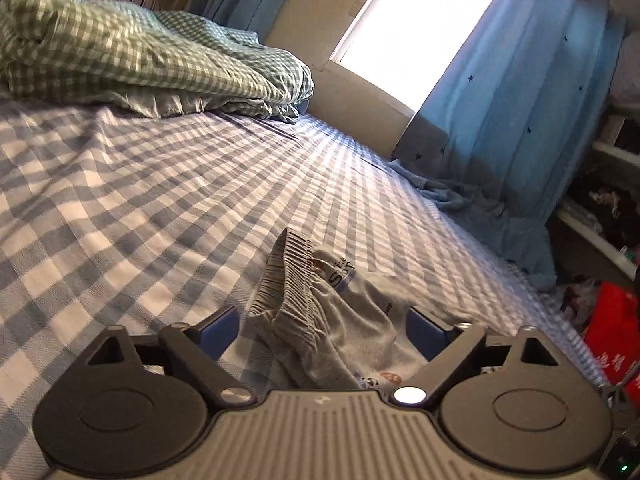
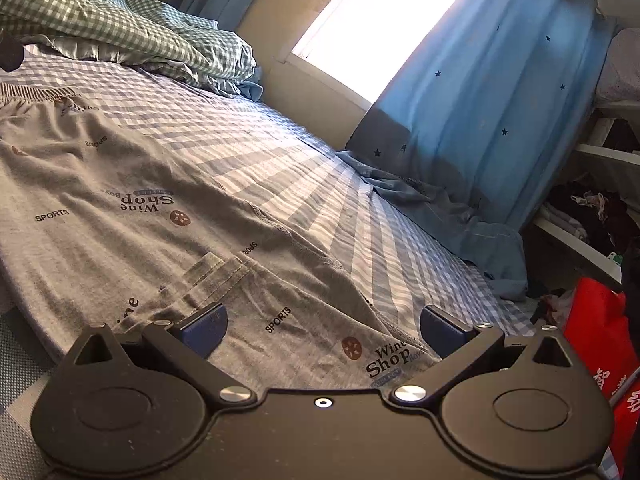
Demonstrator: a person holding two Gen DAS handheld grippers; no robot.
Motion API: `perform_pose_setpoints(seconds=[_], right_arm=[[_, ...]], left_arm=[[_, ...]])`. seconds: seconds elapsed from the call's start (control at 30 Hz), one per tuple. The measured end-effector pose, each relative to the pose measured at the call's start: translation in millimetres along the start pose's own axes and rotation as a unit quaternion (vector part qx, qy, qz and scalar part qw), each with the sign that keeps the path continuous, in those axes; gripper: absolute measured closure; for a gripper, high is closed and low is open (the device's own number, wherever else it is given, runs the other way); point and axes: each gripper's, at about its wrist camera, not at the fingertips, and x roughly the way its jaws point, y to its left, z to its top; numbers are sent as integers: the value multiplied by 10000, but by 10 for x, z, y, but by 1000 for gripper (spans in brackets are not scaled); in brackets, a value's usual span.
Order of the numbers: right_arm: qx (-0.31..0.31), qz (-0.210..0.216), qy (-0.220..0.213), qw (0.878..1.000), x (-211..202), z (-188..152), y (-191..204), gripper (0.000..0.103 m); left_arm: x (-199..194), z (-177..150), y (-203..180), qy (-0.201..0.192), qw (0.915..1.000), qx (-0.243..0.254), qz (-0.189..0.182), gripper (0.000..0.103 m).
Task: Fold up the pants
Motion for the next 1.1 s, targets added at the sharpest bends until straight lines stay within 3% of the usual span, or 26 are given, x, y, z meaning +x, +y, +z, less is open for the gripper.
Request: perform_pose_setpoints(seconds=[0.07, 0.17, 0.33, 0.6, 0.87, 0.93, 0.97, 1.03, 1.1], right_arm=[[-2, 4, 9, 10000, 4, -3, 5, 1], [6, 13, 12, 10000, 11, -1, 0, 1], [-15, -4, 3, 10000, 12, -2, 2, 1], [-10, -3, 6, 10000, 16, -2, 10, 1], [-11, -4, 4, 10000, 15, -4, 5, 1], [-7, -1, 5, 10000, 16, -4, 5, 1], [-7, -1, 4, 10000, 15, -5, 5, 1], [-10, -4, 4, 10000, 16, -4, 5, 1], [-4, 0, 4, 10000, 16, -5, 2, 1]], left_arm=[[56, -32, 91, 50, 9991, -401, -89, 19], [108, -97, 202, 29, 9967, -810, 63, 28], [121, -118, 304, -173, 9917, -1238, 312, 48], [140, -65, 368, -114, 9804, -1954, 211, 59], [194, -98, 305, -73, 9813, -1884, 378, 54], [192, -69, 266, -10, 9786, -1949, 656, 69], [190, -43, 240, 23, 9778, -1947, 768, 69], [189, 16, 139, -29, 9813, -1710, 884, 82], [178, 63, 45, -95, 9839, -1554, 882, 85]])
